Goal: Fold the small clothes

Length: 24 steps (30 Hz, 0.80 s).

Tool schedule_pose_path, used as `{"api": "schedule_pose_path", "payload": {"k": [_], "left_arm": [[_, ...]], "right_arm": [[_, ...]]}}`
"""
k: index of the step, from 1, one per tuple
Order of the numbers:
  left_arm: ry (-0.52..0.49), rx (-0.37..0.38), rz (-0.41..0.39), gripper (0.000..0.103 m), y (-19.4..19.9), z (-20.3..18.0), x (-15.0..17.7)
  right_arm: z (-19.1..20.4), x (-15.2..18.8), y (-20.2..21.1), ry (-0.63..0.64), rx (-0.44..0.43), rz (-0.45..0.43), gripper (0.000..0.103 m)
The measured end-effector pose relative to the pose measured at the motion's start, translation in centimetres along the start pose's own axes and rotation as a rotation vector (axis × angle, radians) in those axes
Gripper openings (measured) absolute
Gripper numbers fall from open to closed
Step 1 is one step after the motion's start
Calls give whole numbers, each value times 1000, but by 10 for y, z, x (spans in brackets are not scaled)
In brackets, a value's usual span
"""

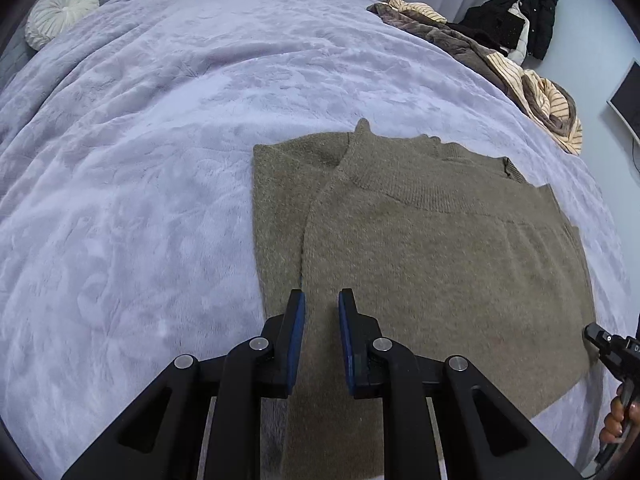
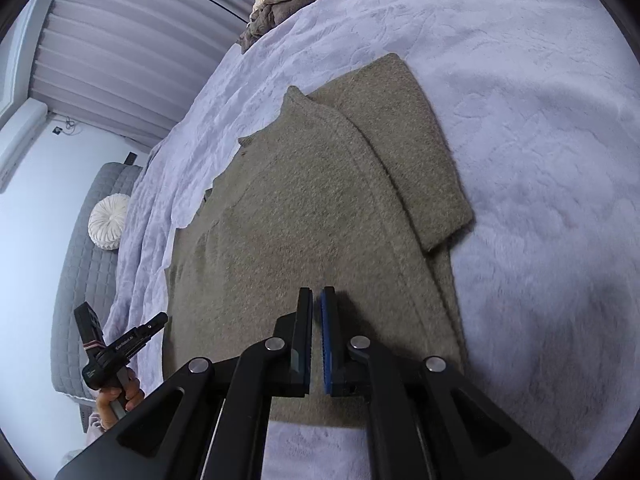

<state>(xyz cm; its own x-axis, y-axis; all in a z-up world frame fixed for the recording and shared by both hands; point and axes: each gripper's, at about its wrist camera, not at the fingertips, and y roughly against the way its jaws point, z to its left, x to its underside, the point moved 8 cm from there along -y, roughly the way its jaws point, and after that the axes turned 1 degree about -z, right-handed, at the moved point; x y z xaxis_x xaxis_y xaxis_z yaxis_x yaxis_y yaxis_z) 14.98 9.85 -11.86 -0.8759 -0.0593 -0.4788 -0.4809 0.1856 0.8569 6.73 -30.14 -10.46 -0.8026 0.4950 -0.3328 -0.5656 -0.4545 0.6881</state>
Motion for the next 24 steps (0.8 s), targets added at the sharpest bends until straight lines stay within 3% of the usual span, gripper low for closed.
{"api": "schedule_pose_path", "payload": {"k": [3,4,5,6,8,18,22,23,24], "left_arm": [[-27,-10,23,19,10,-8,15],[-33,-16,30,32,12,-11,19],[-39,-26,32,82,15,-13,24],[-41,-40,17,103,20,-14,27],[-64,-55,-38,102,34,-20,32],[-80,-33,-36,102,63,-32,61],[-56,2,6,102,64,-31,78],[-51,6,12,102,65,-31,83],[-46,11,13,102,67,-30,87]], "right_arm": [[8,11,11,11,-19,2,5],[11,17,15,16,-24,7,5],[13,21,18,19,-25,10,5],[15,26,21,22,-28,12,5],[18,37,25,19,-39,22,5],[29,79,27,2,-55,67,5],[36,90,28,11,-51,75,8],[37,93,28,10,-49,77,16],[38,96,29,8,-43,77,37]]}}
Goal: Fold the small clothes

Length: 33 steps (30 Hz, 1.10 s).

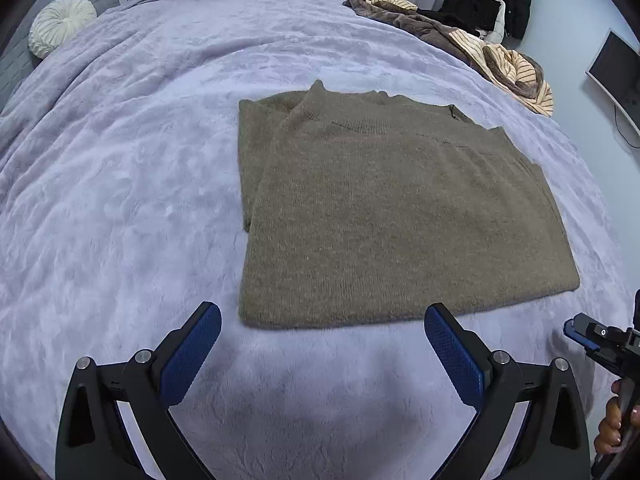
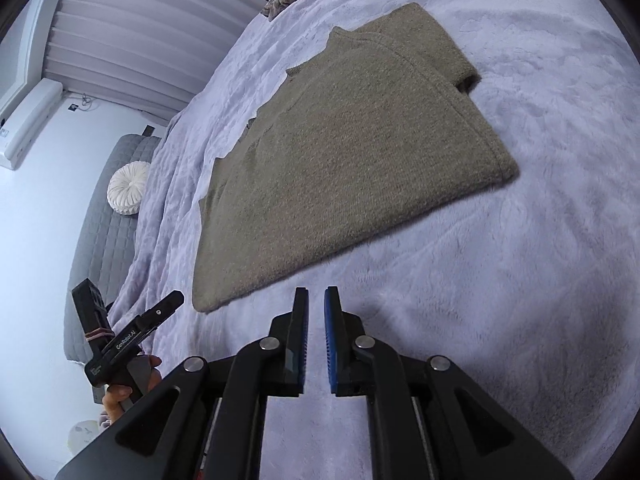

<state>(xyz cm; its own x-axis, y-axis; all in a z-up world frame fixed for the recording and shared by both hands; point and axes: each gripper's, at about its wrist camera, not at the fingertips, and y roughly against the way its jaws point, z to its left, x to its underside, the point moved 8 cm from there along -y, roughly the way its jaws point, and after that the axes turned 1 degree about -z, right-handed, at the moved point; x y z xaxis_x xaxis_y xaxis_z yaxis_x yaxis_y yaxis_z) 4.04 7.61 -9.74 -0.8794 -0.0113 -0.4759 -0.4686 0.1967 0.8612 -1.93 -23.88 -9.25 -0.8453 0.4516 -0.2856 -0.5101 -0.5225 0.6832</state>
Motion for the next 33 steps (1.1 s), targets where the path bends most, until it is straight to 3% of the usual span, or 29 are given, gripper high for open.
{"api": "schedule_pose_path", "payload": {"k": [2,11,17,23,25,27,28,33], "left_arm": [[4,15,4,102,2,-1,7],[67,66,15,102,9,8,42],[185,150,90,102,-1,34,68],[262,163,-53,102,19,63,59],[281,146,-91,102,23,77,53],[301,152,-101,102,23,87,48],[317,155,-101,102,22,91,47],[384,170,-126,102,23,117,47]], "right_arm": [[3,5,1,-5,-2,-8,63],[23,35,-12,27,-10,45,63],[38,55,-31,57,-2,93,63],[75,54,-57,134,-7,128,63],[100,46,-68,192,-26,126,62],[127,38,-86,261,-29,128,42],[138,36,-96,283,-24,140,38],[192,35,-161,430,8,195,32]]}}
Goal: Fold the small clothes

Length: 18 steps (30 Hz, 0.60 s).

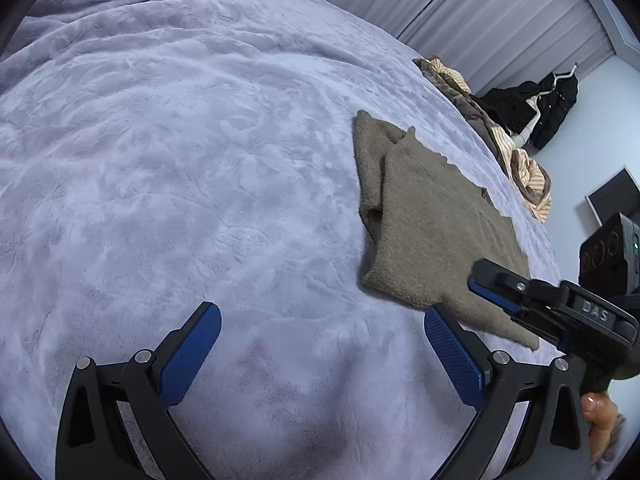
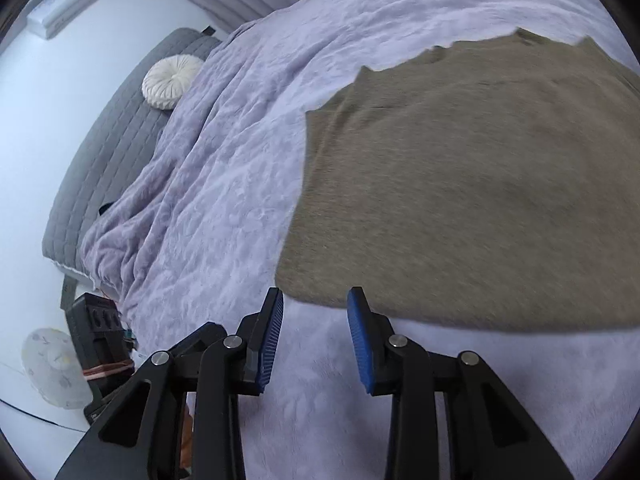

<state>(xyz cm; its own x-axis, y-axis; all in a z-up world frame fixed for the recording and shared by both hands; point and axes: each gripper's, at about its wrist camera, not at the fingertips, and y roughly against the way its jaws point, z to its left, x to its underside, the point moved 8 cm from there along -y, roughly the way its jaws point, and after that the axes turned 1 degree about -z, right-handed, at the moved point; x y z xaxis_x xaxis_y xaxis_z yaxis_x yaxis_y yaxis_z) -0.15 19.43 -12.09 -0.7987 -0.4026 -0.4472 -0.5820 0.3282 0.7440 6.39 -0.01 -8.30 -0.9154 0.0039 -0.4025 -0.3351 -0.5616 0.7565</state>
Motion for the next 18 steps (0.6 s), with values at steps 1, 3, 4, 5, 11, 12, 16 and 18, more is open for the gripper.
{"api": "schedule_pose_path", "payload": {"k": [1,3,4,5,11,12,16,18], "left_arm": [[3,-4,2,102,1,5,-1],[8,-37,4,102,2,16,-3],[7,-44,4,102,2,20,-3],[6,-59,7,102,1,25,-3],[7,-39,41,102,-7,34,-2],[4,-40,44,102,-8,34,-1],[19,-53,13,102,-8,31,-4],[26,-51,0,102,-8,29,-6]], "right_arm": [[7,-6,-12,32,23,2,29],[15,-16,-37,54,39,10,21],[16,-17,-49,47,37,23,20],[14,-13,-65,37,38,57,18],[23,25,-81,136,59,162,16],[24,27,-75,135,38,173,16],[13,7,-46,121,62,91,16],[5,-20,-36,104,98,22,16]]}}
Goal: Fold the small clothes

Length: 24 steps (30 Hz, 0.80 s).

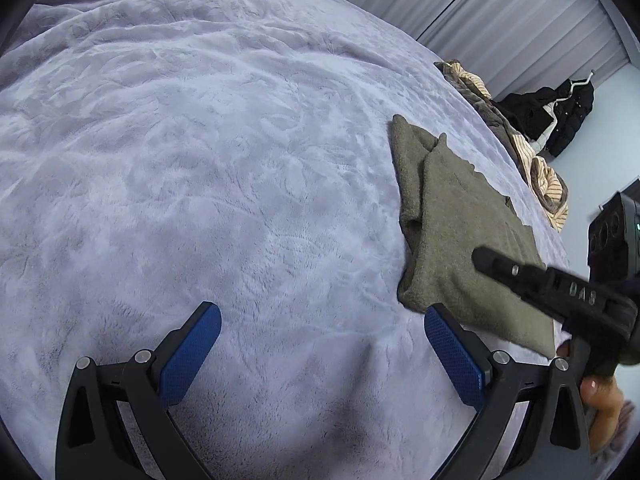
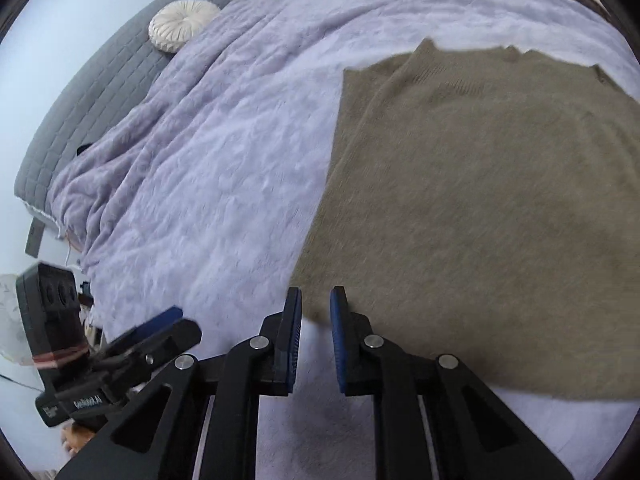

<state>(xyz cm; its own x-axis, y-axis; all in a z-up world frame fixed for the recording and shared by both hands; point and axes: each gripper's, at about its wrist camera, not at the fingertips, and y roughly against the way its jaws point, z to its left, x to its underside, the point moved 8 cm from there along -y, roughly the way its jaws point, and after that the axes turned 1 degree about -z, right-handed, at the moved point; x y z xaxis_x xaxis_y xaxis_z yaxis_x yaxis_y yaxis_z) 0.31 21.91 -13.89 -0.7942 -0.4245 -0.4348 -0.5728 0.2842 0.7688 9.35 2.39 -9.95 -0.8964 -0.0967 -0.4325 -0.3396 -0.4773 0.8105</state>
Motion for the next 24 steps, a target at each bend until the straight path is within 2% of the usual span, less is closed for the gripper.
{"api": "schedule_pose_path", "payload": {"k": [3,7,11,13,18,24], "left_arm": [[-18,-8,-20,102,1,-3,-4],[-28,-17,-49,102,2,-4,-14],[-22,-30,-43,102,-5,-1,-22],[-19,-33,-37,102,-9,0,-25],[-25,-31,-26,102,-17,-7,-27],[-49,-37,-12,102,-20,-20,-24]], "right_arm": [[-28,-47,-1,-95,43,-47,16],[-59,-96,-30,-188,83,-62,16],[-60,-119,-74,-183,124,-29,16],[-51,-118,-83,-134,147,-19,16],[-14,-97,-76,30,90,30,17],[-12,-46,-29,-78,-70,48,17]]}}
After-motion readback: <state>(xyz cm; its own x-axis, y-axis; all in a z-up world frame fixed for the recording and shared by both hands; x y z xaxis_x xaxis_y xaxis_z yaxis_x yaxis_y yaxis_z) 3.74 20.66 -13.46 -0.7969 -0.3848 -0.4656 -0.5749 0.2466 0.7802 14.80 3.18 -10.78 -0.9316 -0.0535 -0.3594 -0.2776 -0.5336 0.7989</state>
